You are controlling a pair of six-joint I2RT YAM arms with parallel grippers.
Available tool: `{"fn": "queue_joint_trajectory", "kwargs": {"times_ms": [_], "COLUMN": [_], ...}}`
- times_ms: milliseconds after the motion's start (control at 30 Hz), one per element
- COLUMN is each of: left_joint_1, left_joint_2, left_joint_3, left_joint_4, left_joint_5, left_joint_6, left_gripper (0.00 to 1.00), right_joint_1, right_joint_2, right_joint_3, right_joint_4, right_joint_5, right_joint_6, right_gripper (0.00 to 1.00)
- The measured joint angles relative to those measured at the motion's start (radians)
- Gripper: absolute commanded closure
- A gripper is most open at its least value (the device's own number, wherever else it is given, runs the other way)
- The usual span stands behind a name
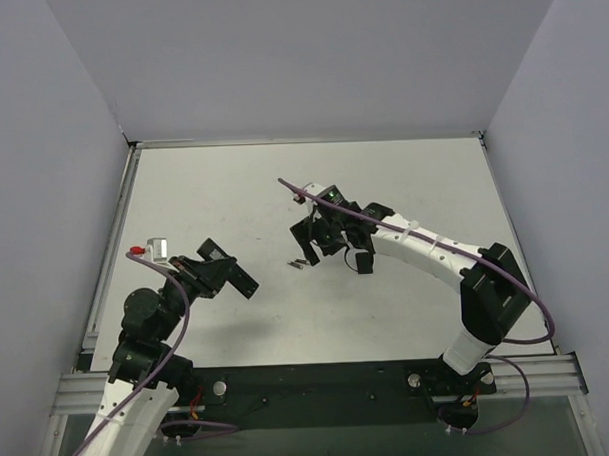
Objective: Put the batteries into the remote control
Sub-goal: Pick up the battery from the center of the board.
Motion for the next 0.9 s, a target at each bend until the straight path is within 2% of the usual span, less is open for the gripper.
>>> {"fn": "queue_joint_trajectory", "kwargs": {"times_ms": [167, 300, 667, 900], "left_joint_1": [0.000, 0.000, 0.000, 0.000], "left_joint_2": [-0.048, -0.072, -0.100, -0.101], "left_joint_3": [0.031, 0.043, 0.043, 0.043], "left_joint_4": [-0.093, -0.153, -0.248, -0.267], "left_joint_5": [-0.021, -0.034, -0.050, -0.050], "left_joint_6": [0.024, 0.040, 0.040, 0.040], "left_gripper": [1.00, 1.00, 1.00, 1.00], "right_joint_1": [0.051, 0.084, 0.111, 0.111], "right_joint_2": [0.113, 0.217, 0.395, 0.458], "right_joint_3": [0.085, 0.161, 0.304, 0.347], "right_joint_4": [0.011, 0.000, -0.034, -0.050], "right_joint_5": [-0.046, -0.074, -0.097, -0.095], "right_joint_6": [-0.058, -0.100, -0.160, -0.181], "right_gripper": [0.48, 0.61, 0.76, 0.82]}}
